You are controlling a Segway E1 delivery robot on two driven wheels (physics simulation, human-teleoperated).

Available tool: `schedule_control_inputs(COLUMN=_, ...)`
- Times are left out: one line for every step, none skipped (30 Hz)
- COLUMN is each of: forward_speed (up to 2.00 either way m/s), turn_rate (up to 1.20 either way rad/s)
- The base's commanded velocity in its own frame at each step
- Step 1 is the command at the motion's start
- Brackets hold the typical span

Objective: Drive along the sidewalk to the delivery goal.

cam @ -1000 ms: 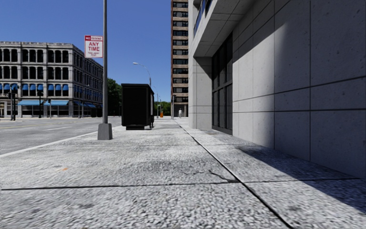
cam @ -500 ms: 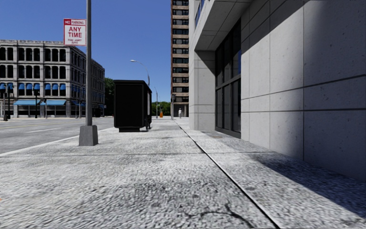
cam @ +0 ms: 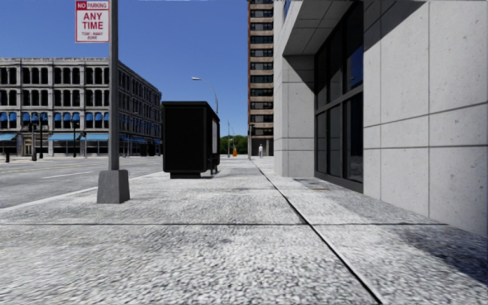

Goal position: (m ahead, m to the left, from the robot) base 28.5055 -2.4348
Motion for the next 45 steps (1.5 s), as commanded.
schedule_control_inputs(forward_speed=2.00, turn_rate=0.00)
schedule_control_inputs(forward_speed=2.00, turn_rate=0.00)
schedule_control_inputs(forward_speed=2.00, turn_rate=0.00)
schedule_control_inputs(forward_speed=2.00, turn_rate=0.00)
schedule_control_inputs(forward_speed=2.00, turn_rate=0.00)
schedule_control_inputs(forward_speed=2.00, turn_rate=0.00)
schedule_control_inputs(forward_speed=2.00, turn_rate=0.00)
schedule_control_inputs(forward_speed=2.00, turn_rate=0.00)
schedule_control_inputs(forward_speed=2.00, turn_rate=0.00)
schedule_control_inputs(forward_speed=2.00, turn_rate=0.00)
schedule_control_inputs(forward_speed=2.00, turn_rate=0.00)
schedule_control_inputs(forward_speed=2.00, turn_rate=0.00)
schedule_control_inputs(forward_speed=2.00, turn_rate=0.00)
schedule_control_inputs(forward_speed=2.00, turn_rate=0.00)
schedule_control_inputs(forward_speed=2.00, turn_rate=0.00)
schedule_control_inputs(forward_speed=2.00, turn_rate=0.00)
schedule_control_inputs(forward_speed=2.00, turn_rate=0.00)
schedule_control_inputs(forward_speed=2.00, turn_rate=0.00)
schedule_control_inputs(forward_speed=2.00, turn_rate=0.00)
schedule_control_inputs(forward_speed=2.00, turn_rate=0.00)
schedule_control_inputs(forward_speed=2.00, turn_rate=0.00)
schedule_control_inputs(forward_speed=2.00, turn_rate=0.00)
schedule_control_inputs(forward_speed=2.00, turn_rate=0.00)
schedule_control_inputs(forward_speed=2.00, turn_rate=0.00)
schedule_control_inputs(forward_speed=2.00, turn_rate=0.00)
schedule_control_inputs(forward_speed=2.00, turn_rate=0.00)
schedule_control_inputs(forward_speed=2.00, turn_rate=0.00)
schedule_control_inputs(forward_speed=2.00, turn_rate=0.00)
schedule_control_inputs(forward_speed=2.00, turn_rate=0.00)
schedule_control_inputs(forward_speed=2.00, turn_rate=0.00)
schedule_control_inputs(forward_speed=2.00, turn_rate=0.00)
schedule_control_inputs(forward_speed=2.00, turn_rate=0.00)
schedule_control_inputs(forward_speed=2.00, turn_rate=0.00)
schedule_control_inputs(forward_speed=2.00, turn_rate=0.00)
schedule_control_inputs(forward_speed=2.00, turn_rate=0.00)
schedule_control_inputs(forward_speed=2.00, turn_rate=0.00)
schedule_control_inputs(forward_speed=2.00, turn_rate=0.00)
schedule_control_inputs(forward_speed=2.00, turn_rate=0.00)
schedule_control_inputs(forward_speed=2.00, turn_rate=0.00)
schedule_control_inputs(forward_speed=2.00, turn_rate=0.00)
schedule_control_inputs(forward_speed=2.00, turn_rate=0.00)
schedule_control_inputs(forward_speed=2.00, turn_rate=0.00)
schedule_control_inputs(forward_speed=2.00, turn_rate=0.00)
schedule_control_inputs(forward_speed=2.00, turn_rate=0.00)
schedule_control_inputs(forward_speed=2.00, turn_rate=0.00)
